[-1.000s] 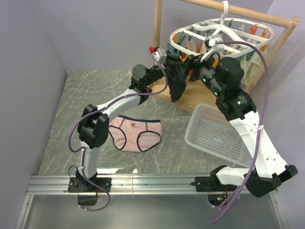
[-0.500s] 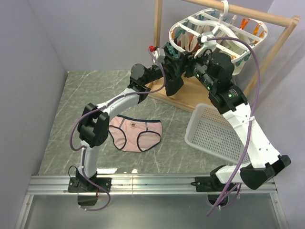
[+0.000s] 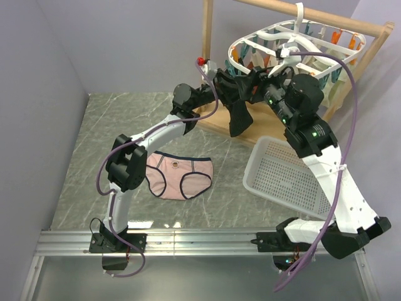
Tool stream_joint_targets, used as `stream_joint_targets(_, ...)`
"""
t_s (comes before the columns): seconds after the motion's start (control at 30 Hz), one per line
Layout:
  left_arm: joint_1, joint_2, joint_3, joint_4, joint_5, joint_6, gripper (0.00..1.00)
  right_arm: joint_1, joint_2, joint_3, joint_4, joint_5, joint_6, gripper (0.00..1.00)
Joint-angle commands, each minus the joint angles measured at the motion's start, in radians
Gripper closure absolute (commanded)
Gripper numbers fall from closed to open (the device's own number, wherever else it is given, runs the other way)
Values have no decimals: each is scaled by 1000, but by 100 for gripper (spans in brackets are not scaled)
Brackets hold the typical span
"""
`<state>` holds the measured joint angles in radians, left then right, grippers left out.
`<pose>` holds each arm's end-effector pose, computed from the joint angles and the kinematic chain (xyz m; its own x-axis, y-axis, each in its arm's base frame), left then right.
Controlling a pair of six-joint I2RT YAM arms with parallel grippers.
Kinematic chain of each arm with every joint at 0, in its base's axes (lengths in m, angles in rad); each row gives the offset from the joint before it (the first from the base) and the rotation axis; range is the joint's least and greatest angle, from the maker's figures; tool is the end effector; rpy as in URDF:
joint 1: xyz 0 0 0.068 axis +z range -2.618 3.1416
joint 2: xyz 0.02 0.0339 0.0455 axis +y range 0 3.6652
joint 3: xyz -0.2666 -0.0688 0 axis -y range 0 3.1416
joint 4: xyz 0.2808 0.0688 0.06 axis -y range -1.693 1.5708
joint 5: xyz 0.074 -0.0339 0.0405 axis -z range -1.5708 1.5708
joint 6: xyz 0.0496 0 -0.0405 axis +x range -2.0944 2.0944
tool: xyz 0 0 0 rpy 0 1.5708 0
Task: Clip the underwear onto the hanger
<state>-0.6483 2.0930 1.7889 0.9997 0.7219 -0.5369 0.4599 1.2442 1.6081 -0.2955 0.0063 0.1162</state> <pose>0.3981 -0.3427 0.3890 0.0003 -0.4818 -0.8763 0.9982 0.0530 -0.0287 0.2679 0.1324 0.5305 0.0100 0.1343 -0.9909 -0.4424 0.8893 0.1161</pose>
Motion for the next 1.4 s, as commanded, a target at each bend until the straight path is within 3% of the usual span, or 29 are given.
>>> stream_joint_targets(0.0,18,-16,63,119,-7,-38,100,-35,-29,-14,15,112,3,31)
stream_joint_targets(0.7,21,-13,67,168,-15,-120,100,-29,-46,-77,-31,116,69,37)
stream_joint_targets(0.93,21,-4,70,189,-4,-140,100,-29,-52,-126,90,161,88,29)
stream_joint_targets(1.37,19,-1,63,194,10,-141,100,-29,-85,-180,240,96,106,32)
